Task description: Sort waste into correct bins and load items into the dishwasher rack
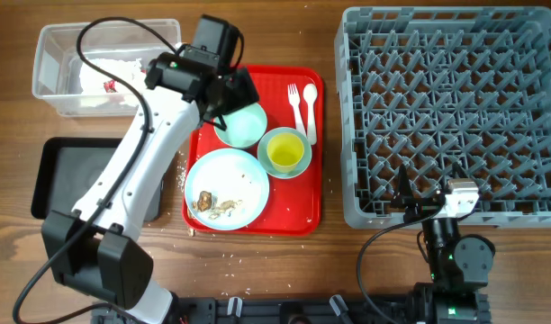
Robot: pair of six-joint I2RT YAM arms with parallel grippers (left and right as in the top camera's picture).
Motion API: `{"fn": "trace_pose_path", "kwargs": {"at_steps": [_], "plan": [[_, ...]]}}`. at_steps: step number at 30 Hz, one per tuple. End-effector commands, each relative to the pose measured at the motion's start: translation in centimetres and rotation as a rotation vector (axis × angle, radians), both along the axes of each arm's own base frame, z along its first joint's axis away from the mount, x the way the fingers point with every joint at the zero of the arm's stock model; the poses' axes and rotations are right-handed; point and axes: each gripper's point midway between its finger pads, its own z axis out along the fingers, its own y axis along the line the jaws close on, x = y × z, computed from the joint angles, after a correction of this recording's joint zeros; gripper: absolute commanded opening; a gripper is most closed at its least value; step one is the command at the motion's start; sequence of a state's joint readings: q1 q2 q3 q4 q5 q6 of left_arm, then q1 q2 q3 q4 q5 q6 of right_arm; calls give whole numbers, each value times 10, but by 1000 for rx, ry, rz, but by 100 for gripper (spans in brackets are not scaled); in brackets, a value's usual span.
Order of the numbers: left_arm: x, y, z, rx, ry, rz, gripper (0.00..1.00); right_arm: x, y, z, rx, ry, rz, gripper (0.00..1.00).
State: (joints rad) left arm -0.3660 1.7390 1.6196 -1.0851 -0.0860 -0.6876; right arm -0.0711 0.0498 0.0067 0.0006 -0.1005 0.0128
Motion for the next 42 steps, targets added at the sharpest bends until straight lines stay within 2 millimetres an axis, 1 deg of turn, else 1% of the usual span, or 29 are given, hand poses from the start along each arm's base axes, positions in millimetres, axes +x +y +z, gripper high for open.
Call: {"fn": "trace_pose_path", "kwargs": {"at_steps": [1, 2, 5, 10, 12, 18, 22, 31, 36, 42], "plan": [[-8, 13, -7, 31, 42, 102, 98, 0, -3, -1, -10, 2, -14, 100], [-10, 14, -10, 30, 49, 117, 100, 0, -3, -1, -10, 2, -14, 100], [-12, 15, -20, 15, 61, 175, 100, 0, -3, -1, -11, 2, -14, 100], [-5, 17, -30, -27, 44, 274, 100, 0, -3, -1, -10, 2, -14, 100], [-1, 19, -32, -22, 24, 288, 100, 0, -3, -1, -10, 2, -14, 100], [5, 38, -33, -5, 13, 331, 100, 0, -3, -1, -11, 2, -14, 100], [2, 49, -35, 6, 34, 358, 100, 0, -3, -1, -11, 2, -14, 100], [-4, 52, -38, 26, 57, 360, 100, 0, -3, -1, -11, 2, -14, 100], [-8, 55, -49, 40, 72, 362, 100, 0, -3, -1, -11, 2, -14, 100], [-3, 52, -49, 26, 48, 361, 100, 0, -3, -1, -10, 2, -14, 100]]}}
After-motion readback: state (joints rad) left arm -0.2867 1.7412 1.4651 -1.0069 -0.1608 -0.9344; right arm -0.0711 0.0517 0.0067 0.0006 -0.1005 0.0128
